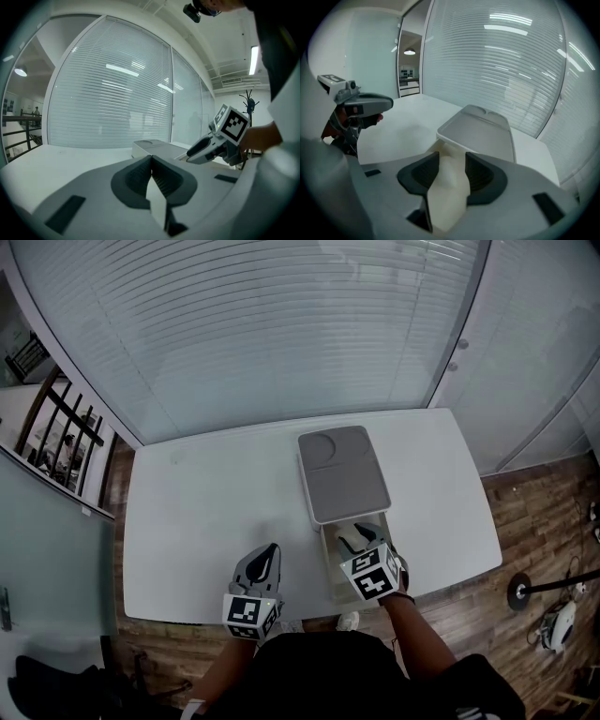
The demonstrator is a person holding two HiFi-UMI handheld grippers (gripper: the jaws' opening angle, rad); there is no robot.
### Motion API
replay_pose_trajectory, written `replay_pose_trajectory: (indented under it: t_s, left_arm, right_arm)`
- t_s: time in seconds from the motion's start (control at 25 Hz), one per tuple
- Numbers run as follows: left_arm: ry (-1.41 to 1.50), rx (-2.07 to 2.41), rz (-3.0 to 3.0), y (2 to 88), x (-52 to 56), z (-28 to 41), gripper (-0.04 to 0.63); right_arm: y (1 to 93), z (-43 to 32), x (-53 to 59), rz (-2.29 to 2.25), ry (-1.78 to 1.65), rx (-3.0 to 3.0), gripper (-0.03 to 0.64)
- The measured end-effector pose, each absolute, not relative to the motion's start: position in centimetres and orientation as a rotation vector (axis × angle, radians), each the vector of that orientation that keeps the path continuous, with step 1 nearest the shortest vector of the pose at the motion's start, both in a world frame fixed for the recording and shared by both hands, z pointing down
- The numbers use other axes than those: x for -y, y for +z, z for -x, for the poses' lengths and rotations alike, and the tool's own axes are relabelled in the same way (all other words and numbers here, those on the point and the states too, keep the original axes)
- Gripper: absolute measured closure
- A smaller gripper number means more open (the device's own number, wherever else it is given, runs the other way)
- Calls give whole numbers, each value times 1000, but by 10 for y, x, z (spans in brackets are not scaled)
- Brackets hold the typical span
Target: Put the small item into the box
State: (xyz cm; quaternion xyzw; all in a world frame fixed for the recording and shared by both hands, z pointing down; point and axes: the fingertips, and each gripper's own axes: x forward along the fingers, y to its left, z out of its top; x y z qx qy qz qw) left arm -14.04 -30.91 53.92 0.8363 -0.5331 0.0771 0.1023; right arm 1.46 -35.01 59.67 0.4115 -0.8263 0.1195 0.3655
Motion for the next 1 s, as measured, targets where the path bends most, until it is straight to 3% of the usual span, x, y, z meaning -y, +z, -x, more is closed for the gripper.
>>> replay_pose_trajectory:
  t_s: [0.4,0.72,1.0]
  left_arm:
    - [202,1563,-2498,525,308,129,584]
    - [215,1581,-2507,517,302,126,584]
    - [176,1593,-2526,503,297,122,584]
  right_arm:
    - [504,-19,349,-1269,72,2308,477]
    - [448,-37,347,-1523,6,2513,606]
    - [424,-58,337,-1708,53,2680,611]
